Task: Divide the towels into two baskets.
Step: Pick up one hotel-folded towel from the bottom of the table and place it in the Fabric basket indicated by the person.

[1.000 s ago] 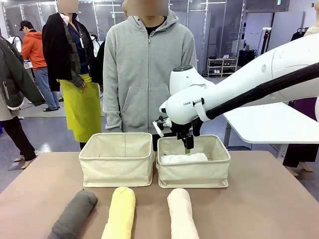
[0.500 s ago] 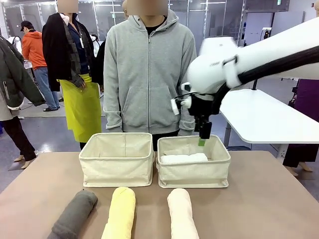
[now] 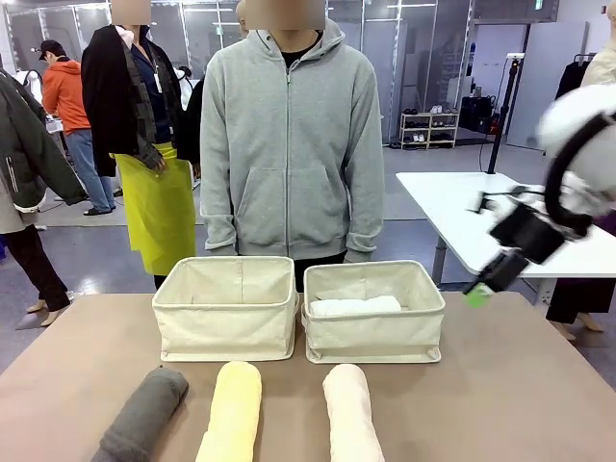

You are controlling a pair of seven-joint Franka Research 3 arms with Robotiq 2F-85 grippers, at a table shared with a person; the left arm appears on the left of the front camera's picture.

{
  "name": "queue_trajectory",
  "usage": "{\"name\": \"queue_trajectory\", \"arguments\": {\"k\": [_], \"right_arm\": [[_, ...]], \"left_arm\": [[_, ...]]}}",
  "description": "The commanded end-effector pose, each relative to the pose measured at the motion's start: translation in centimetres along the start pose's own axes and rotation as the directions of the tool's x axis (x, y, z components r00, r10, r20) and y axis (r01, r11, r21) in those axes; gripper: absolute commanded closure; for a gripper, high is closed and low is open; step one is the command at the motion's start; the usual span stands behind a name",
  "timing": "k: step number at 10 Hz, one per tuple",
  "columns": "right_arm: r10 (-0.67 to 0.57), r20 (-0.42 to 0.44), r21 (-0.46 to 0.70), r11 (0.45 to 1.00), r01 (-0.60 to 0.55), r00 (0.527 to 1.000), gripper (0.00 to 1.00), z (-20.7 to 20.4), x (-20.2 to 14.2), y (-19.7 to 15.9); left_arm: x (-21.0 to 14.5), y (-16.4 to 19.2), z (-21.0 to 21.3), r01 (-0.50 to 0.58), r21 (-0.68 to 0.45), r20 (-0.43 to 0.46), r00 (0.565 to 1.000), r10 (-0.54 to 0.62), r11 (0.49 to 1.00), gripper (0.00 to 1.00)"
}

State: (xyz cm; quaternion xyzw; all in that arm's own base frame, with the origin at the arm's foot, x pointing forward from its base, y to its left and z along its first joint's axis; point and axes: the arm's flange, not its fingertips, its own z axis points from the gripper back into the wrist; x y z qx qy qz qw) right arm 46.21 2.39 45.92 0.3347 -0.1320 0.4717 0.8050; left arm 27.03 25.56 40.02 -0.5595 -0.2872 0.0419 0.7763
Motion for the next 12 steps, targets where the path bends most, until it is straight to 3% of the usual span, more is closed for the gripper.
{"name": "queue_trajectory", "arguments": {"k": [1,4,5,6,8,9,10,12], "right_arm": [[-0.206,0.159,0.149,0.972,0.183,0.966,0.00,2.5,-5.7,-2.4],[-0.433,0.340,0.332,0.886,0.324,0.835,0.00,5.8,-18.7,-3.9],[-0.487,0.360,0.386,0.854,0.349,0.795,0.00,6.5,-22.6,-3.4],[-0.576,0.328,0.404,0.802,0.440,0.749,0.00,7.0,-25.4,-2.9],[-0.660,0.312,0.456,0.735,0.502,0.683,0.00,7.1,-28.5,-2.5],[-0.622,0.277,0.464,0.754,0.464,0.733,0.00,6.5,-27.8,-3.0],[-0.619,0.336,0.426,0.772,0.471,0.710,0.00,7.0,-29.4,-2.6],[-0.619,0.336,0.426,0.772,0.471,0.710,0.00,7.0,-29.4,-2.6]], "left_arm": [[0.0,-0.1,0.3,0.002,-0.016,0.013,1.000,-0.002,1.000,0.00],[0.0,-0.1,0.3,0.002,-0.016,0.013,1.000,-0.002,1.000,0.00],[0.0,-0.1,0.3,0.002,-0.016,0.013,1.000,-0.002,1.000,0.00],[0.0,-0.1,0.3,0.002,-0.016,0.013,1.000,-0.002,1.000,0.00],[0.0,-0.1,0.3,0.002,-0.016,0.013,1.000,-0.002,1.000,0.00],[0.0,-0.1,0.3,0.002,-0.016,0.013,1.000,-0.002,1.000,0.00],[0.0,-0.1,0.3,0.002,-0.016,0.013,1.000,-0.002,1.000,0.00],[0.0,-0.1,0.3,0.002,-0.016,0.013,1.000,-0.002,1.000,0.00]]}}
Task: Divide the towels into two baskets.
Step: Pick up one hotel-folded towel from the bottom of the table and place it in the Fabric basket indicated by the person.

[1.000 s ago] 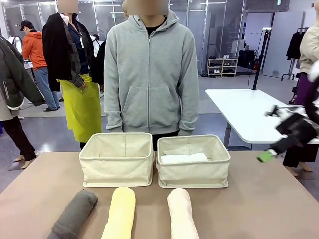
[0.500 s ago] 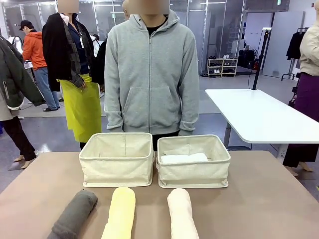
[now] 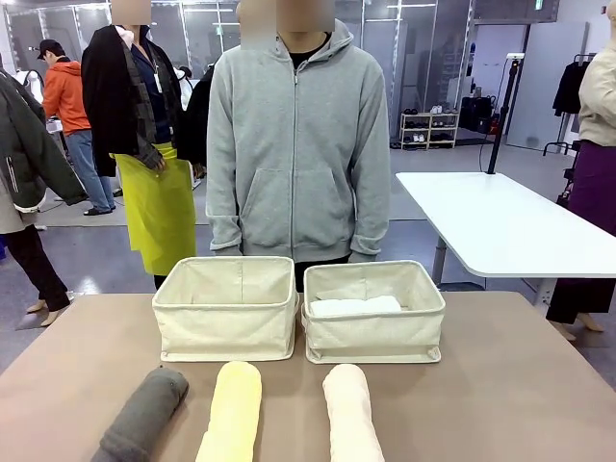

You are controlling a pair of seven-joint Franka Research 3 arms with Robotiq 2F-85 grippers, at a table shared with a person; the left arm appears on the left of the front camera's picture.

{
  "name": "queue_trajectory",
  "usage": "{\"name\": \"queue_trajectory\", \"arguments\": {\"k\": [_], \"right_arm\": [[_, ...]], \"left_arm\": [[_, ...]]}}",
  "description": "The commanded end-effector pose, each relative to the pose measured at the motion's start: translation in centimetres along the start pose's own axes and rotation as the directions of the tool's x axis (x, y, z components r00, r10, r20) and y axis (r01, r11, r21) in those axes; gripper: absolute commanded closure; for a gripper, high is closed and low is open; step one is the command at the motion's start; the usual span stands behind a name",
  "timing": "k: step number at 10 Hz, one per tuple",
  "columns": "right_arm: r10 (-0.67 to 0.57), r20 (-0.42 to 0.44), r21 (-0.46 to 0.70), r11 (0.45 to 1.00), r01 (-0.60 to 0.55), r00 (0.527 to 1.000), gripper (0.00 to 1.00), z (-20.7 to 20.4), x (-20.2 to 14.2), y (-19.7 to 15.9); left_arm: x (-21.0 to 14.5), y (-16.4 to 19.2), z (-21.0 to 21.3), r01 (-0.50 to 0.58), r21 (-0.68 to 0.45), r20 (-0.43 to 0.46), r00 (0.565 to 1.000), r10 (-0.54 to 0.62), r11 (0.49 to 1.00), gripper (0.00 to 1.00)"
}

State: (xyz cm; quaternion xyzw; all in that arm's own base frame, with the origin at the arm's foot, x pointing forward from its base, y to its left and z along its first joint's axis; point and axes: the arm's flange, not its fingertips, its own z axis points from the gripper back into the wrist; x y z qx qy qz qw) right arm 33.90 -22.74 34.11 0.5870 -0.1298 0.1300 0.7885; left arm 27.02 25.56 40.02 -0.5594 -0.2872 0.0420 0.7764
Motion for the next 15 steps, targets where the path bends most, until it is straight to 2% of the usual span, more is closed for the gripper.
{"name": "queue_trajectory", "arguments": {"k": [1,11,13,15], "right_arm": [[0.010,0.006,-0.014,1.000,-0.010,1.000,0.00,0.2,0.1,0.3],[0.002,0.000,-0.002,1.000,-0.002,1.000,0.00,0.1,0.1,0.0],[-0.033,-0.064,-0.118,0.993,0.026,0.997,0.00,-3.4,1.3,3.8],[-0.164,-0.083,-0.191,0.971,0.146,0.983,0.00,-10.6,2.8,7.9]], "left_arm": [[0.0,-0.1,0.3,0.002,-0.016,0.013,1.000,-0.002,1.000,0.00],[0.0,-0.1,0.3,0.002,-0.016,0.013,1.000,-0.002,1.000,0.00],[0.0,-0.1,0.3,0.002,-0.016,0.013,1.000,-0.002,1.000,0.00],[0.0,-0.1,0.3,0.002,-0.016,0.013,1.000,-0.002,1.000,0.00]]}}
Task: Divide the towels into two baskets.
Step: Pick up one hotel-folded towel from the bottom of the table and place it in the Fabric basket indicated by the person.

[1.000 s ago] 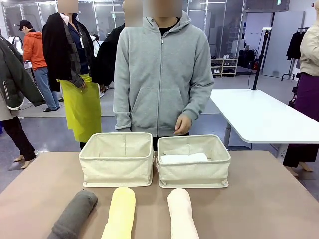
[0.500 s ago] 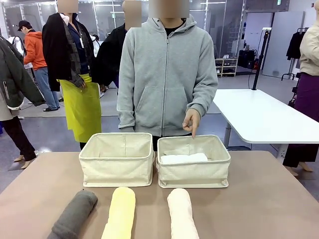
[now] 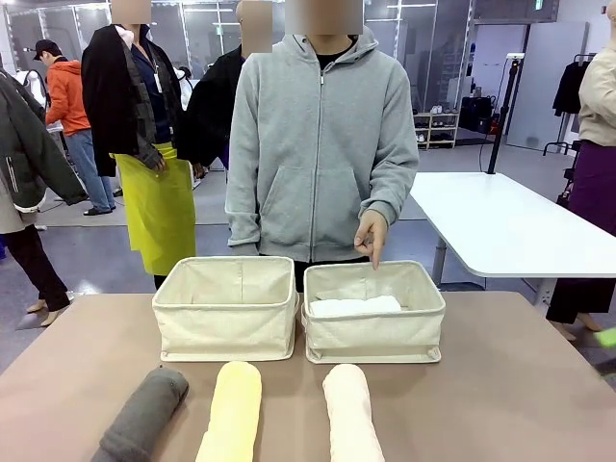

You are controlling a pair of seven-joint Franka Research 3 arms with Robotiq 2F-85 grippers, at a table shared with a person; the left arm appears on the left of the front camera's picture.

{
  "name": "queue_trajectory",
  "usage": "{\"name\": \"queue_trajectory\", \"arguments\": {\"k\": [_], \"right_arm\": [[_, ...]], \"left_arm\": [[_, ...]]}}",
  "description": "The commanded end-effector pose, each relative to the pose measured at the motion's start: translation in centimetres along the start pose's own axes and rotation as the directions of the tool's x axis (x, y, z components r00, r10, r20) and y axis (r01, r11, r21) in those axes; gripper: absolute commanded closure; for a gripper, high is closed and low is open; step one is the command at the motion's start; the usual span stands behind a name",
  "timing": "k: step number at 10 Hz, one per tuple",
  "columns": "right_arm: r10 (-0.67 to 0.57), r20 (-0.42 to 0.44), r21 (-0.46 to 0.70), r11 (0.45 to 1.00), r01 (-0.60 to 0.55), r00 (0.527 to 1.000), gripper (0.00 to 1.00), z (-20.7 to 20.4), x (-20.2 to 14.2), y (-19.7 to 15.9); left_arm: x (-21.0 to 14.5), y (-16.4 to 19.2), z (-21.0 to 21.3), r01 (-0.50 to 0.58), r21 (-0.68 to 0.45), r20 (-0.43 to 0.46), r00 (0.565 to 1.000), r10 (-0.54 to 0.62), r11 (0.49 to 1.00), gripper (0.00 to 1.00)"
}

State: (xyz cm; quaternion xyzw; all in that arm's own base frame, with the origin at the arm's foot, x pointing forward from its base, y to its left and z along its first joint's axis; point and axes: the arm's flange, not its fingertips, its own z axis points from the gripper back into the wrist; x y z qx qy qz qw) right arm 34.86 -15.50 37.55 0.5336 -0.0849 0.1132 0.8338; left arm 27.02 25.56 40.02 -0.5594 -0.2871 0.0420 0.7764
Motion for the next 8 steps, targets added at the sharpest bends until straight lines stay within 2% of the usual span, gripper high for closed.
{"name": "queue_trajectory", "arguments": {"k": [1,3,5,8], "right_arm": [[-0.133,-0.028,-0.135,0.983,0.128,0.991,0.00,-7.5,1.0,5.6],[-0.170,-0.070,-0.269,0.952,0.145,0.983,0.00,-14.9,2.2,9.0],[-0.183,-0.062,-0.366,0.919,0.148,0.981,0.00,-20.9,3.9,11.3],[-0.177,-0.069,-0.500,0.858,0.120,0.982,0.00,-28.3,4.8,12.8]], "left_arm": [[0.0,-0.1,0.3,0.002,-0.016,0.013,1.000,-0.002,1.000,0.00],[0.0,-0.1,0.3,0.002,-0.016,0.013,1.000,-0.002,1.000,0.00],[0.0,-0.1,0.3,0.002,-0.016,0.013,1.000,-0.002,1.000,0.00],[0.0,-0.1,0.3,0.002,-0.016,0.013,1.000,-0.002,1.000,0.00]]}}
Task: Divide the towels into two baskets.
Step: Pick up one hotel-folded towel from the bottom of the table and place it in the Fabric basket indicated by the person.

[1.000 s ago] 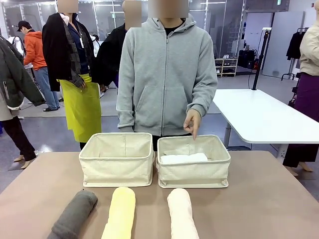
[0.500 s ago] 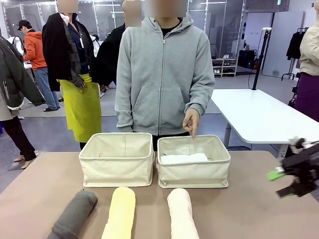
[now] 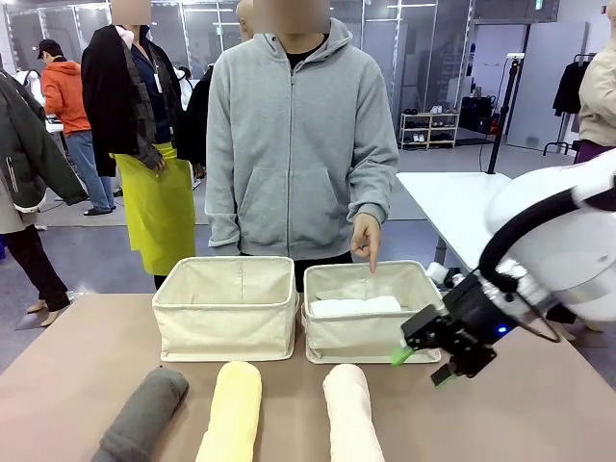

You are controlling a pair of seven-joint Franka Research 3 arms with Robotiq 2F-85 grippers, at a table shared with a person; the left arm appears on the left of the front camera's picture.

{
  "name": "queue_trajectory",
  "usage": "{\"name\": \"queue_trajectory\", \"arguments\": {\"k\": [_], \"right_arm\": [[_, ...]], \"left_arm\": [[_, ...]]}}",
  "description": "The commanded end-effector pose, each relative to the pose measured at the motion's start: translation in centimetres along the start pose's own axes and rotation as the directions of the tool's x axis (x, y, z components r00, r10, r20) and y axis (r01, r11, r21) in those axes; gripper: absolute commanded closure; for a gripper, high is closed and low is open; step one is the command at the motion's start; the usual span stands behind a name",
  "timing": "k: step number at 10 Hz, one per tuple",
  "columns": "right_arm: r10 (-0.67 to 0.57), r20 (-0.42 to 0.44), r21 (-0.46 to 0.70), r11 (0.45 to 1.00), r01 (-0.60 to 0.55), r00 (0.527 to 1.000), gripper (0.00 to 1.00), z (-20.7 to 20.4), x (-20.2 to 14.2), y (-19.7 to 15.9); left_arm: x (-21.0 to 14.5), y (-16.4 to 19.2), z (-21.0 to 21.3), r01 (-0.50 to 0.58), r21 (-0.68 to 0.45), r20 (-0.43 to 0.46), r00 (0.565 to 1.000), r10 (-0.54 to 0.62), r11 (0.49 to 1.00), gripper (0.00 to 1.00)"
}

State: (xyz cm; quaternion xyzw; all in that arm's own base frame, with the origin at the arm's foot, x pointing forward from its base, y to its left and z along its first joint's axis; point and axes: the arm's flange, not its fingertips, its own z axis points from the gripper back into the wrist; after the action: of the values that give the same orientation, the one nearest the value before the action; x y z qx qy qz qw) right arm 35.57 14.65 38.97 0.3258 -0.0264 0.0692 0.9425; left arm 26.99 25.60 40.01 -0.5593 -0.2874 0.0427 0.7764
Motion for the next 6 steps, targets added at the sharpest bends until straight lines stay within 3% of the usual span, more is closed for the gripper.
{"name": "queue_trajectory", "arguments": {"k": [1,6], "right_arm": [[-0.031,-0.006,-0.086,0.996,0.030,1.000,0.00,-2.5,1.1,1.3],[-0.045,-0.025,-0.167,0.985,0.040,0.999,0.00,-7.6,2.6,4.4]], "left_arm": [[0.1,-0.1,0.3,0.003,-0.017,0.011,1.000,-0.003,1.000,0.00],[0.1,-0.1,0.3,0.003,-0.017,0.011,1.000,-0.003,1.000,0.00]]}}
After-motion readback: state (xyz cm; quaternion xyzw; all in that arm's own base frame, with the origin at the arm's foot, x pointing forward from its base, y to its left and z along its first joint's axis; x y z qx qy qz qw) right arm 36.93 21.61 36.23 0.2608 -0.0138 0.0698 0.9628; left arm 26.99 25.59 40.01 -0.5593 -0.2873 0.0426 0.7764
